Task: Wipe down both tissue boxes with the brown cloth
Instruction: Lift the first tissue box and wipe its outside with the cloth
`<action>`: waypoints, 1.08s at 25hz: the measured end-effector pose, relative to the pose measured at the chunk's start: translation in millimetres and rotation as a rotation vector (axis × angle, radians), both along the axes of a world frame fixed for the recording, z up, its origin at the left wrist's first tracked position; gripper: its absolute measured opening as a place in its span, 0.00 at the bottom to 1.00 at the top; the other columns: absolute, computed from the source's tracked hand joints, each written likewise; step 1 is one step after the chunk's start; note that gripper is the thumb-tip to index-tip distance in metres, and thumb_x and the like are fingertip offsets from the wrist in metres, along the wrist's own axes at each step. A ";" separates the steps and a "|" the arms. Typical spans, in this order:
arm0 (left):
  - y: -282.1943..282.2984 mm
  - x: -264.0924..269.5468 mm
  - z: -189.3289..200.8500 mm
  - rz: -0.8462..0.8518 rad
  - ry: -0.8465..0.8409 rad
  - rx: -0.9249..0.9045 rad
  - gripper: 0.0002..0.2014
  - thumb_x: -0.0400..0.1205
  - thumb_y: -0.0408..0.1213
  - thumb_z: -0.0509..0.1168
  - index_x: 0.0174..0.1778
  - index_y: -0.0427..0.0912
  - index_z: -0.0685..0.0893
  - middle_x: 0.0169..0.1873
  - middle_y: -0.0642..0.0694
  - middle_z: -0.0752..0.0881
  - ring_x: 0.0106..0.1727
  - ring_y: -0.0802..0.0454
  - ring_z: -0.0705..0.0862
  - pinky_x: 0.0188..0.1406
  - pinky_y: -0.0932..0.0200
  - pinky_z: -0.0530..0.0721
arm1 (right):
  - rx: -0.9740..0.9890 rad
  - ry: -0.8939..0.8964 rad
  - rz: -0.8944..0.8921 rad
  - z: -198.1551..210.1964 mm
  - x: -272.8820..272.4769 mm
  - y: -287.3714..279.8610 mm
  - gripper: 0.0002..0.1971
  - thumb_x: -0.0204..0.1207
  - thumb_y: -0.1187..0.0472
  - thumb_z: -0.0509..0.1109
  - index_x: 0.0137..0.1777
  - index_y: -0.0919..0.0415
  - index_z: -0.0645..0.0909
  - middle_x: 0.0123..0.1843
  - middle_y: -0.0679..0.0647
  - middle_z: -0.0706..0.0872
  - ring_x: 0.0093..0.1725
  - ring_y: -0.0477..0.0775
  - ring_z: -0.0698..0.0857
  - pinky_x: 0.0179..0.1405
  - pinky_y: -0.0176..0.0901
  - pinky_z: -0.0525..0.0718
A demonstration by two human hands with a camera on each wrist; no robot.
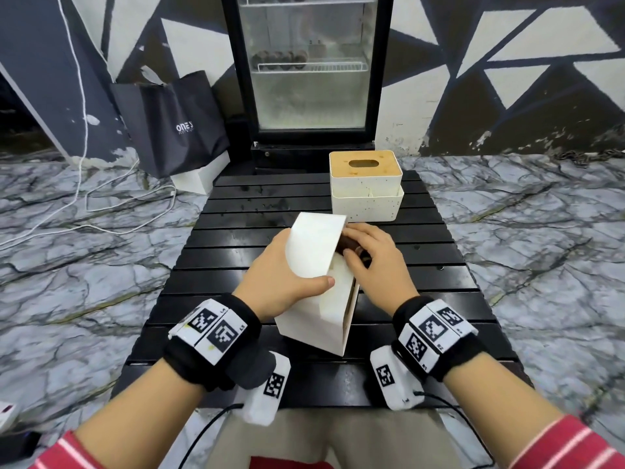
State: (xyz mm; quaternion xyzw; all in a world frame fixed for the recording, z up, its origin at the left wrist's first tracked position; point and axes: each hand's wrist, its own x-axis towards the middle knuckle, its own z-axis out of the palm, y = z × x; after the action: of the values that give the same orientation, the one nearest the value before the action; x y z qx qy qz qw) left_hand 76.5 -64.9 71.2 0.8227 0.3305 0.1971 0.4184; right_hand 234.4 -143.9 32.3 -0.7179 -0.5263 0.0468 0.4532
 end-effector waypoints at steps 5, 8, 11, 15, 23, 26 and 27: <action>0.5 0.8 -1.3 0.003 0.002 0.003 0.35 0.59 0.53 0.72 0.63 0.60 0.69 0.60 0.61 0.76 0.62 0.60 0.76 0.56 0.62 0.74 | 0.051 -0.021 0.069 -4.5 -11.2 -16.9 0.17 0.75 0.67 0.68 0.63 0.58 0.79 0.63 0.46 0.77 0.66 0.41 0.67 0.68 0.28 0.57; 1.1 1.4 -1.7 -0.006 -0.003 0.000 0.38 0.58 0.53 0.73 0.65 0.57 0.70 0.61 0.59 0.77 0.62 0.59 0.76 0.58 0.59 0.75 | -0.018 -0.006 0.057 -0.1 3.8 -4.2 0.17 0.76 0.66 0.66 0.65 0.57 0.79 0.66 0.52 0.78 0.68 0.48 0.70 0.67 0.32 0.60; 1.0 2.4 -2.6 0.007 -0.026 -0.005 0.41 0.52 0.60 0.70 0.64 0.59 0.71 0.61 0.60 0.77 0.63 0.59 0.76 0.60 0.58 0.75 | -0.037 0.022 0.026 1.9 8.3 4.7 0.17 0.76 0.66 0.66 0.65 0.58 0.78 0.67 0.52 0.78 0.69 0.54 0.70 0.69 0.38 0.63; 1.3 3.5 -3.4 0.008 -0.029 -0.003 0.38 0.54 0.58 0.71 0.62 0.60 0.71 0.57 0.64 0.76 0.60 0.61 0.77 0.54 0.63 0.74 | 0.028 0.019 0.026 -5.2 -7.6 -9.7 0.17 0.75 0.67 0.67 0.64 0.58 0.79 0.67 0.52 0.78 0.68 0.46 0.68 0.70 0.34 0.60; 2.5 4.7 -2.0 -0.025 -0.045 -0.017 0.35 0.59 0.50 0.73 0.62 0.59 0.70 0.57 0.63 0.76 0.59 0.63 0.76 0.51 0.69 0.74 | -0.042 0.000 0.015 0.3 7.9 3.3 0.17 0.77 0.66 0.64 0.65 0.57 0.77 0.67 0.53 0.77 0.69 0.53 0.69 0.67 0.34 0.59; 4.4 9.0 -4.4 0.003 -0.055 -0.003 0.35 0.58 0.51 0.73 0.62 0.58 0.71 0.58 0.60 0.78 0.59 0.61 0.77 0.49 0.69 0.73 | -0.064 -0.034 -0.005 3.7 14.5 10.8 0.16 0.76 0.66 0.64 0.64 0.57 0.77 0.65 0.54 0.78 0.67 0.56 0.70 0.64 0.32 0.59; 5.1 10.1 -5.3 0.002 -0.052 0.002 0.35 0.58 0.52 0.73 0.63 0.57 0.71 0.59 0.59 0.78 0.59 0.60 0.77 0.49 0.69 0.73 | -0.069 -0.031 -0.019 6.0 16.3 10.8 0.16 0.76 0.66 0.64 0.64 0.57 0.78 0.65 0.53 0.78 0.66 0.57 0.71 0.61 0.31 0.59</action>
State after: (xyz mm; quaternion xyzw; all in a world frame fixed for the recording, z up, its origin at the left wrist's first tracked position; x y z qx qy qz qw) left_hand 86.6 -59.8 65.9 0.8176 0.3201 0.2190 0.4257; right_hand 250.7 -133.1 38.3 -0.7385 -0.5247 0.0495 0.4205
